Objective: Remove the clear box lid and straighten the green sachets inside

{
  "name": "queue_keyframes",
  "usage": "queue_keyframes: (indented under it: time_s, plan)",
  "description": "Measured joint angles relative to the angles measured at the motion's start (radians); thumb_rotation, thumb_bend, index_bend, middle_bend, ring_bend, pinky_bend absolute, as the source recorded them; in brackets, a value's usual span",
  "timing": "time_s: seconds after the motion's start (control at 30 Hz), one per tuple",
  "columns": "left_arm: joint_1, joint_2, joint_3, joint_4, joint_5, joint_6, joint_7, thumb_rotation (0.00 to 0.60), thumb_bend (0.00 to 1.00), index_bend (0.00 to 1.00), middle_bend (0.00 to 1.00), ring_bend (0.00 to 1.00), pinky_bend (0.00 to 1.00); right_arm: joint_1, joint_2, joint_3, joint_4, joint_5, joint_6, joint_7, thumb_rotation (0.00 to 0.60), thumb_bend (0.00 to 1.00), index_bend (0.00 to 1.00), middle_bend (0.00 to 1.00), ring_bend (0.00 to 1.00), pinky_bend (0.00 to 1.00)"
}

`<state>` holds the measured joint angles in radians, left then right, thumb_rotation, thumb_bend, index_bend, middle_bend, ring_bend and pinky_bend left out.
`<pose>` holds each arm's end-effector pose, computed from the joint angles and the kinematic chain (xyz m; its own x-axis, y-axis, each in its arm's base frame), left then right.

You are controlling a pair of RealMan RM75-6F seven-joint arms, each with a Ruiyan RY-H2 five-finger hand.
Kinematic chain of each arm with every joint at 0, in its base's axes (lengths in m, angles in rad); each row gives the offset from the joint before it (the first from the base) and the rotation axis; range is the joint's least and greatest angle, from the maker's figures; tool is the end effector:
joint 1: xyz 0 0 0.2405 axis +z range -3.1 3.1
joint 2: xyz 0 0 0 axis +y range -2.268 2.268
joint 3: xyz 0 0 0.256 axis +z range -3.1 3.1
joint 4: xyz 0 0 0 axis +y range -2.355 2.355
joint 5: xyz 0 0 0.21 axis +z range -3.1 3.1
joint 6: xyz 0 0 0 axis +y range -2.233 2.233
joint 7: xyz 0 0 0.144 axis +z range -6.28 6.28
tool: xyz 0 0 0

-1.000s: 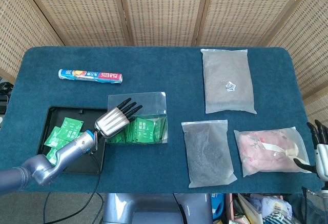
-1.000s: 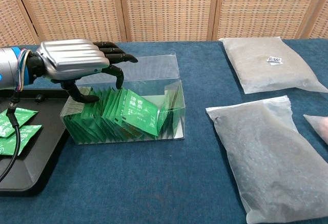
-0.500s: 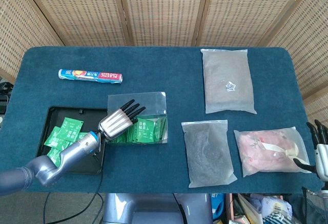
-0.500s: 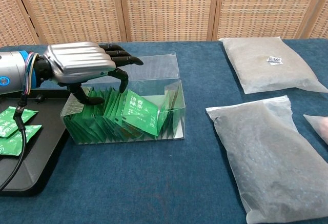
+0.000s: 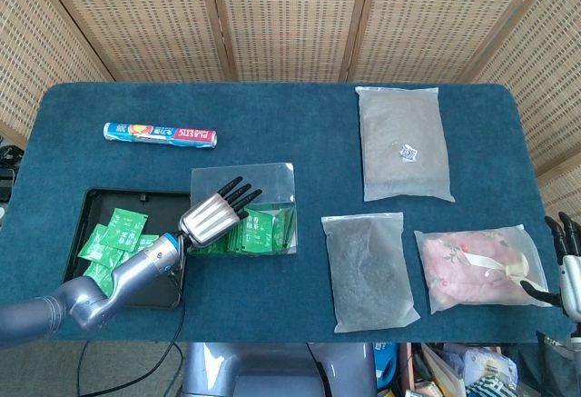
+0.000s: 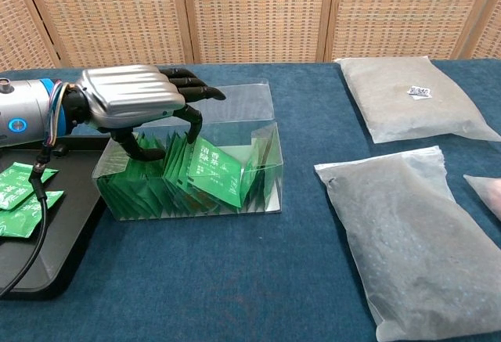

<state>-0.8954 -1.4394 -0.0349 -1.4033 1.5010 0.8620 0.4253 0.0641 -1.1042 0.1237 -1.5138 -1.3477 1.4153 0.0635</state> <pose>-0.1256 0.3478 -0.0100 0.8172 -0.0632 0.5729 0.3491 -0.7366 -0.5792 -0.3522 -0.1890 0.1871 0.4140 0.0130 0.9102 -0.8979 0.1706 0.4059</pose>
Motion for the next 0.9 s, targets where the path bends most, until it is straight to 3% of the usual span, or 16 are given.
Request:
queue_keyframes:
  time_s: [0.9]
  plan:
    - [-0.012,-0.022,-0.015,-0.015,-0.017,0.000,0.026,0.600,0.37,0.47,0.00,0.00,0.00,0.002,0.000,0.003,0.005,0.004,-0.006,0.008,0.600,0.00,0.00,0.00,0.00,0.00]
